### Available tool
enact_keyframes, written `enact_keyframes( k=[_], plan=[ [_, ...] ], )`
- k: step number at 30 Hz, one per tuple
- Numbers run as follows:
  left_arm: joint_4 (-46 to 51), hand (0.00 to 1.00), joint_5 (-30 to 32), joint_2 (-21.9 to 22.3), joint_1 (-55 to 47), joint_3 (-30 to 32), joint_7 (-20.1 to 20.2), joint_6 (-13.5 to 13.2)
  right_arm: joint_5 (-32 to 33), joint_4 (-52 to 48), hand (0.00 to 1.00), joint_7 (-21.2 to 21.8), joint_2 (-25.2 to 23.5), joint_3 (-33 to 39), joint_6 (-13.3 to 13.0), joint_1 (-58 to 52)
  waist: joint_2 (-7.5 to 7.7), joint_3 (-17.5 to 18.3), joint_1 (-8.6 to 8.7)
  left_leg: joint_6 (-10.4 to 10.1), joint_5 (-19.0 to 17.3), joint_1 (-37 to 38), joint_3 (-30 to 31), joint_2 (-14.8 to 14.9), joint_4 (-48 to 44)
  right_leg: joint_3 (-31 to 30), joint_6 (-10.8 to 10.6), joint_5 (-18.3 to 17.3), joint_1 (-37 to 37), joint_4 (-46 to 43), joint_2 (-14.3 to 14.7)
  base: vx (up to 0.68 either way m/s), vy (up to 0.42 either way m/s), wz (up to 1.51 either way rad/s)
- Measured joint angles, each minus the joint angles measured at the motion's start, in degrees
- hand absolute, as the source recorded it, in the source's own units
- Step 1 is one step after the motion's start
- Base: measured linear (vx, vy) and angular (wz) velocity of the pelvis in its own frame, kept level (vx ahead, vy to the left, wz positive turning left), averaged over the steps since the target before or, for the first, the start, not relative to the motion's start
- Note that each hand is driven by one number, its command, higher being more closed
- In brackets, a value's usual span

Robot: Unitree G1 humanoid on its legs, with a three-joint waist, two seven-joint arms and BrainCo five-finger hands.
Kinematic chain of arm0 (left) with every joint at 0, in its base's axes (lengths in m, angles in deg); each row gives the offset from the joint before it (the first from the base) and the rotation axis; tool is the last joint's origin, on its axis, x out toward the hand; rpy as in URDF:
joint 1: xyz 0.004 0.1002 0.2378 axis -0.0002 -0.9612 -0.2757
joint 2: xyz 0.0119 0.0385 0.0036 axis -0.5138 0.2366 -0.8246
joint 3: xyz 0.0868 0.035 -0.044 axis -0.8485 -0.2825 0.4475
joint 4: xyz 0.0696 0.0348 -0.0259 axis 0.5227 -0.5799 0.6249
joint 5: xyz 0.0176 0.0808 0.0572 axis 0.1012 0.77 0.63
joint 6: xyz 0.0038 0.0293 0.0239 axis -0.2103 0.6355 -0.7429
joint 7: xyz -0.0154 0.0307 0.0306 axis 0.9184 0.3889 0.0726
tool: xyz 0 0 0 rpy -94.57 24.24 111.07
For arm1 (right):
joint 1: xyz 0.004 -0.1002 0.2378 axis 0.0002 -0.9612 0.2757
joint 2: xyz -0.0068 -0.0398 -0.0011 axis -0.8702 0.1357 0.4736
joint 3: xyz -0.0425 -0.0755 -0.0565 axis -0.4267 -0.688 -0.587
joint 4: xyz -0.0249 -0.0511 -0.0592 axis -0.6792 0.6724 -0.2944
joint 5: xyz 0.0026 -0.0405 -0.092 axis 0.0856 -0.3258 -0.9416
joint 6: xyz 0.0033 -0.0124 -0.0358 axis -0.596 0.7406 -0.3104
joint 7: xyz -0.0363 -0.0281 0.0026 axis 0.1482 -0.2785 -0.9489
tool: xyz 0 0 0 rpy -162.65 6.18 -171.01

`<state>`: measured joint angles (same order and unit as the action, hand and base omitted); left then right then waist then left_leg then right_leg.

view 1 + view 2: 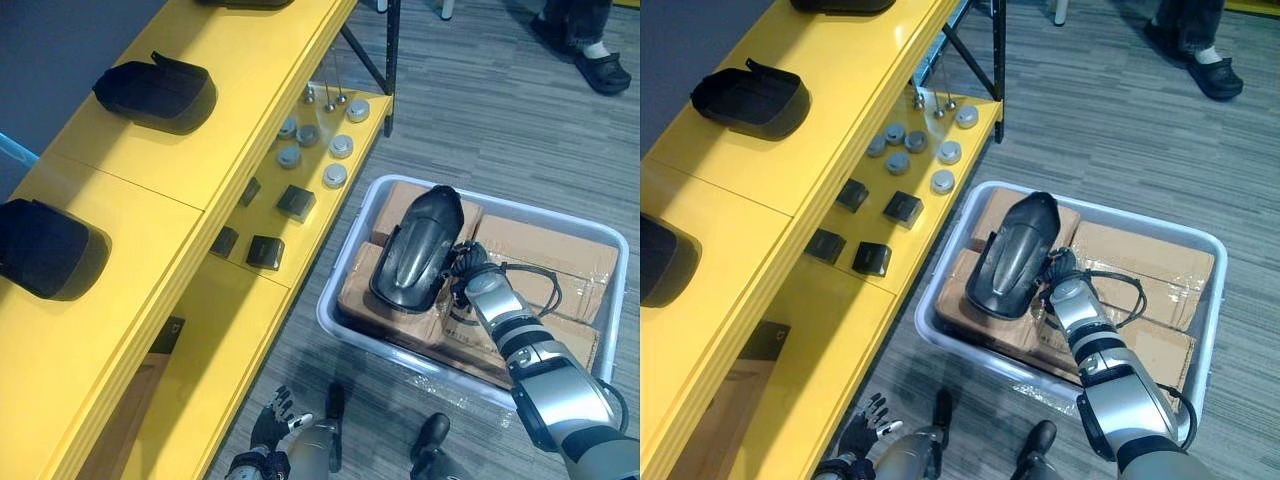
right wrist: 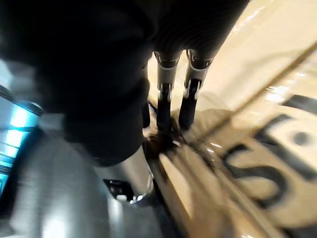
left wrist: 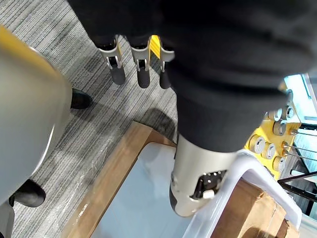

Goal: Walk over and take plastic housings, then place them on the shelf

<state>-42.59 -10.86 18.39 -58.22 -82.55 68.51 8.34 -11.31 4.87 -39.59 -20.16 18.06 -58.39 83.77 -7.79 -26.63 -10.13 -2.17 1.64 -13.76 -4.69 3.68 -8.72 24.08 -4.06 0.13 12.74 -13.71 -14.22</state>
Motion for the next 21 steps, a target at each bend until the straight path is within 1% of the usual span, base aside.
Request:
enact_keyframes(
  k=[1,2,3,4,5,6,9,11,12,14,16,17,19,21],
  plan=[
    [0.0,0.0,0.0,0.0,0.0,-0.1,0.0,0.0,0.0,0.6,1.0,0.0,-0.1,-0.1,0.9,0.3,0.04,0.0,-0.07,-0.1,0.4,0.8,0.0,-0.1,0.9,0.0,0.0,-0.1,-0.3,0.0,0.0,0.04,-0.023,0.0],
    [0.0,0.0,0.0,0.0,0.0,-0.1,0.0,-0.1,-0.1,1.3,1.0,-0.1,-0.2,-0.1,1.3,0.5,0.08,-0.1,-0.15,-0.2,0.5,1.2,0.0,-0.1,1.2,0.0,0.0,-0.2,-0.5,-0.1,0.0,0.0,0.0,0.0],
    [0.0,0.0,-0.2,0.0,0.0,-0.2,0.0,-0.3,-0.7,3.0,1.0,-0.4,-0.6,-0.1,1.7,1.0,0.08,0.0,-0.27,-0.3,0.6,1.6,0.0,-0.1,1.5,0.0,0.0,-0.5,-0.7,-0.4,-0.1,0.03,-0.025,0.03],
    [0.2,0.0,-0.5,0.0,0.0,-0.8,0.1,-0.9,-1.2,6.7,1.0,-1.2,-1.0,0.0,2.9,2.4,0.1,-0.1,-0.43,-0.5,1.0,2.2,0.1,-0.2,2.3,0.1,0.0,-1.1,-0.6,-1.2,-0.4,0.02,-0.026,0.05],
    [0.4,0.0,-0.8,0.1,0.0,-0.9,0.1,-1.3,-1.2,8.0,1.0,-1.4,-1.0,0.1,3.4,2.7,0.1,-0.1,-0.52,-0.5,1.3,2.4,0.1,-0.2,2.7,0.1,0.0,-1.1,-0.6,-1.2,-0.4,0.02,-0.034,0.07],
    [0.6,0.0,-1.5,0.1,-0.1,-1.4,0.2,-1.9,-1.1,9.8,1.0,-2.1,-1.0,0.3,3.6,3.1,0.1,-0.1,-0.6,-0.5,1.6,2.5,0.3,-0.3,3.3,0.3,0.1,-1.2,-0.6,-1.3,-0.4,0.0,-0.029,0.08],
    [2.7,0.0,-4.4,0.4,-0.3,-2.6,0.4,-2.5,-1.1,12.2,1.0,-4.5,-0.3,1.4,3.4,4.5,0.08,-0.1,-0.37,-0.6,2.7,3.0,0.8,-0.7,4.8,0.8,0.1,-1.3,-0.5,-1.6,-0.9,-0.02,-0.017,0.11],
    [4.8,0.0,-5.8,0.9,-0.4,-3.2,0.6,-3.4,-1.1,13.5,1.0,-6.1,0.8,1.5,2.2,4.5,0.07,0.0,-0.31,-0.4,3.1,2.8,1.6,-1.0,5.1,1.6,0.1,-1.5,-0.6,-2.0,-1.3,-0.03,-0.009,0.21],
    [6.4,0.0,-6.9,1.1,-0.5,-3.5,0.7,-3.9,-1.1,14.0,1.0,-6.9,1.6,1.9,1.2,4.4,0.07,0.0,-0.33,-0.3,3.5,2.6,2.0,-1.2,5.4,2.1,0.1,-1.5,-0.5,-2.1,-1.5,-0.03,-0.009,0.22],
    [8.8,0.0,-7.8,1.1,-0.7,-4.0,1.1,-4.2,-1.1,14.1,1.0,-8.0,2.0,2.6,-1.0,4.4,0.05,-0.1,-0.27,-0.3,4.0,2.5,2.4,-1.5,6.0,2.4,0.0,-1.5,-0.3,-2.5,-1.9,-0.03,-0.004,0.14],
    [12.7,0.0,-7.5,1.1,-0.9,-4.2,0.8,-4.2,-2.2,13.4,1.0,-8.7,2.1,2.6,-5.4,4.4,0.04,-0.1,0.13,-0.1,4.6,2.5,2.4,-1.9,6.8,2.4,0.0,-1.5,0.2,-2.9,-2.3,-0.03,0.004,0.05],
    [14.0,0.0,-7.1,1.1,-0.9,-4.2,0.0,-4.2,-3.0,13.2,1.0,-8.7,2.1,2.4,-6.6,4.4,0.03,-0.1,0.25,0.0,4.8,2.5,2.4,-1.9,6.9,2.4,0.0,-1.5,0.2,-2.9,-2.4,0.0,0.0,0.0],
    [21.2,0.0,-6.3,0.9,-0.6,-4.1,-2.6,-4.0,-5.2,9.4,1.0,-8.7,2.0,2.2,-9.3,4.0,0.04,-0.1,1.13,0.0,4.9,2.7,2.3,-2.1,7.0,2.4,0.0,-1.5,0.1,-3.0,-2.5,0.0,0.0,0.0],
    [26.6,0.0,-6.5,0.7,-0.3,-4.0,-4.7,-3.0,-6.7,5.8,1.0,-8.8,2.0,1.5,-11.2,3.3,0.04,-0.1,2.0,0.0,4.9,3.1,2.3,-2.1,7.1,2.3,0.0,-1.5,-0.3,-2.9,-2.5,0.0,0.0,0.0]
  ],
)
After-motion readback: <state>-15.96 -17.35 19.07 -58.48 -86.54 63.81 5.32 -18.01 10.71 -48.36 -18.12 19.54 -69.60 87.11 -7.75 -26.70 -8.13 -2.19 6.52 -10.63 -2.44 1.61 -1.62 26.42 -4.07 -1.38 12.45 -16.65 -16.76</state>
